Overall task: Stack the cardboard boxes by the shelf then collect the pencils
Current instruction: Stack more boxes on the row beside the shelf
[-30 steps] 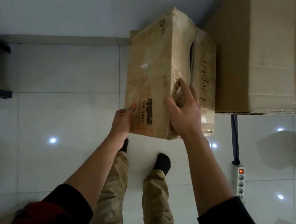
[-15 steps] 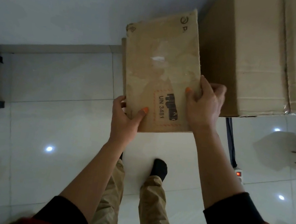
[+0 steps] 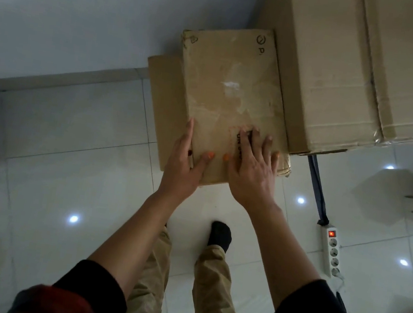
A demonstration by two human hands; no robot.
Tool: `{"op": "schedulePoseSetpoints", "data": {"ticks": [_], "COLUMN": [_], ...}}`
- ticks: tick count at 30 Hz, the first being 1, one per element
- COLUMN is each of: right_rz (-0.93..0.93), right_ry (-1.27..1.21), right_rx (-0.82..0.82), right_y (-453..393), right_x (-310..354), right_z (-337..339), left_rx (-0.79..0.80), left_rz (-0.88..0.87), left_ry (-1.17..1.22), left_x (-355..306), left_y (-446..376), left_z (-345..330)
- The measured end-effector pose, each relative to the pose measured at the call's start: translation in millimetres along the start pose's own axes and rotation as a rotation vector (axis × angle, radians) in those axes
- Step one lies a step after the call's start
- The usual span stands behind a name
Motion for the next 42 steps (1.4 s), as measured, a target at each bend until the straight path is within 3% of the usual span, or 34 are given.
{"op": "schedulePoseSetpoints", "data": {"ticks": [21, 31, 36, 42], "right_rz": [0.078, 0.068, 0.031, -0.072], "right_ry": [-0.052, -0.054, -0.224, -0.375], "right_rx": [0.058, 0.021, 0.063, 0.036], "right_y": [-53, -30, 12, 56], "right_x": [13, 8, 7, 1], "right_z": [16, 29, 43, 110], "left_rx": [-0.025, -0.067, -0.030, 0.002], "left_rz": [0.091, 0.034, 0.128, 0.187], "left_ry": [0.151, -0.108, -0.197, -0.134], "left_x": [-11, -25, -49, -127], "left_y": [-50, -29, 5, 45], "left_z": [11, 10, 7, 16]}}
Point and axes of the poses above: each hand's wrist, its own y-axis away from the middle knuckle, its own z-axis out of the back of the hand, x = y × z, the point moved 6 cm from there along -y, towards the middle knuckle, and after that the axes turned 3 degrees about y, right-handed, at the moved point
